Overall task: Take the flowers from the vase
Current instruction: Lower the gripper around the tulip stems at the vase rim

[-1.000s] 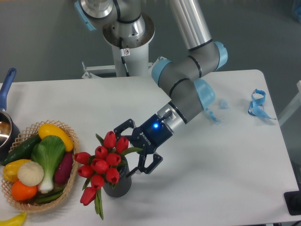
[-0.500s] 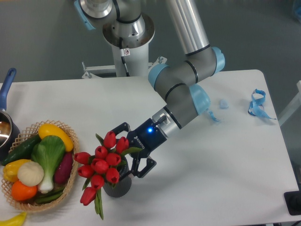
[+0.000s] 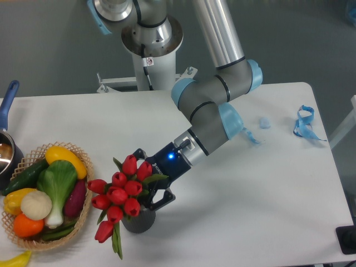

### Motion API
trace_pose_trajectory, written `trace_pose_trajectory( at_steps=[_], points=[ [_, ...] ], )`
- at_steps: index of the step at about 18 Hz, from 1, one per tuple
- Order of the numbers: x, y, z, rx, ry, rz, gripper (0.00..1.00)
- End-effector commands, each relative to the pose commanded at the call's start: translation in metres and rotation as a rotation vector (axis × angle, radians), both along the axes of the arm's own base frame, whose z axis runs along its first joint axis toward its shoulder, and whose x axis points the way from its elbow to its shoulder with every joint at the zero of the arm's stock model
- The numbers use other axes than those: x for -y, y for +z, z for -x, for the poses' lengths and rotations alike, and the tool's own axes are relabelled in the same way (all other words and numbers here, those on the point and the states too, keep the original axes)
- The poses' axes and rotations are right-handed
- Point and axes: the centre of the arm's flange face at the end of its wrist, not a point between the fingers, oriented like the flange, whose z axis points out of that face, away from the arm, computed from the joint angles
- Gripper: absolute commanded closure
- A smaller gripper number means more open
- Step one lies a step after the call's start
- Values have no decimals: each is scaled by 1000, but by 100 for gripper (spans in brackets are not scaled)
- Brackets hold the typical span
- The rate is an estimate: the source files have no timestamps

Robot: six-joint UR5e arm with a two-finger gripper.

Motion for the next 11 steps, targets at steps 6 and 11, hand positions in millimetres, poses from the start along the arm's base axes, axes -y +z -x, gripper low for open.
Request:
trace_pose_trajectory(
  at_steps=[6, 11],
  points=[
    [0, 2, 2, -5, 2, -4, 64],
    [1, 10, 0, -5, 4, -8, 64]
  ],
)
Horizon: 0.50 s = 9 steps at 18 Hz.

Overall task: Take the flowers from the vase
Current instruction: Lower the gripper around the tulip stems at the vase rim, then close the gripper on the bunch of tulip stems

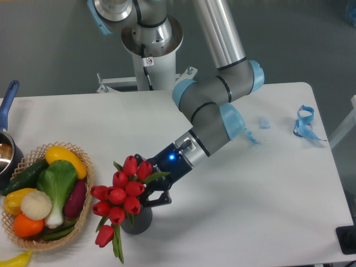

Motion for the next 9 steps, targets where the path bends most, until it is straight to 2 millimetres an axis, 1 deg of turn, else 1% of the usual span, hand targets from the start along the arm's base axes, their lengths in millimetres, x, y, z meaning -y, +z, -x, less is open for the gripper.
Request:
trace_pose_trajectory(
  at_steps=[3, 4, 6, 9],
  points=[
    [0, 5, -1, 6, -1, -9, 64],
    [2, 13, -3, -4, 0, -16, 64],
    [4, 21, -3, 0, 8, -15, 64],
    [8, 40, -4, -3, 19, -23, 64]
  ],
)
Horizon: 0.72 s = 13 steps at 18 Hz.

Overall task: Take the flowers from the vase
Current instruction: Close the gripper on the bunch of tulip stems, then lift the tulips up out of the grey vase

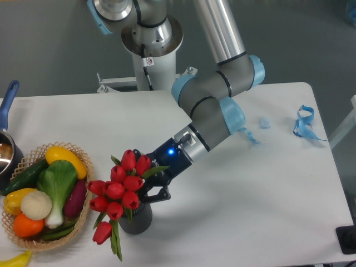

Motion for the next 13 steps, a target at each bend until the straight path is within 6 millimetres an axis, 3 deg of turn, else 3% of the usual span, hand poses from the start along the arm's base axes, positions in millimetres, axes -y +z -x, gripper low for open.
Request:
trace_pose_trajectory(
  at_steps=[5, 13],
  points=[
    [3, 13, 2, 0, 3, -22, 64],
    [-9, 75, 22, 78, 45, -26, 65]
  ],
)
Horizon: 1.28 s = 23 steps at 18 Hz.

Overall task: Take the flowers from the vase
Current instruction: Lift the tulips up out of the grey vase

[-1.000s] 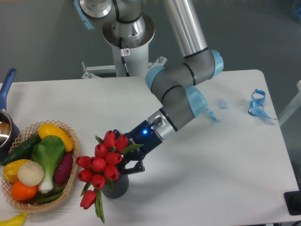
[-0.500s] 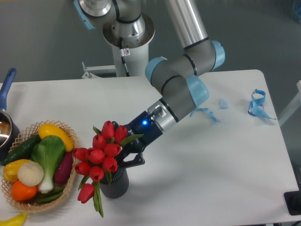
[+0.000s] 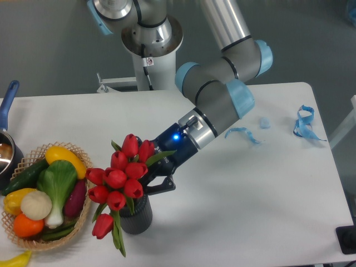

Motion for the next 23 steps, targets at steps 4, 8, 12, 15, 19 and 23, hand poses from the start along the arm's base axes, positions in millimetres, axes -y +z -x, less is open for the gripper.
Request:
trace_pose_trajectory(
  at_steps=[4, 8, 12, 15, 19, 23],
  points=[
    [4, 4, 5, 15, 7, -8, 65],
    [7, 18, 12, 36, 8, -33, 65],
    [12, 41, 21, 63, 10, -64, 66],
    [13, 52, 26, 93, 24, -53, 66],
    [15, 66, 30, 149, 30, -45, 69],
    [14, 74, 30, 171, 25, -48, 69]
  ],
)
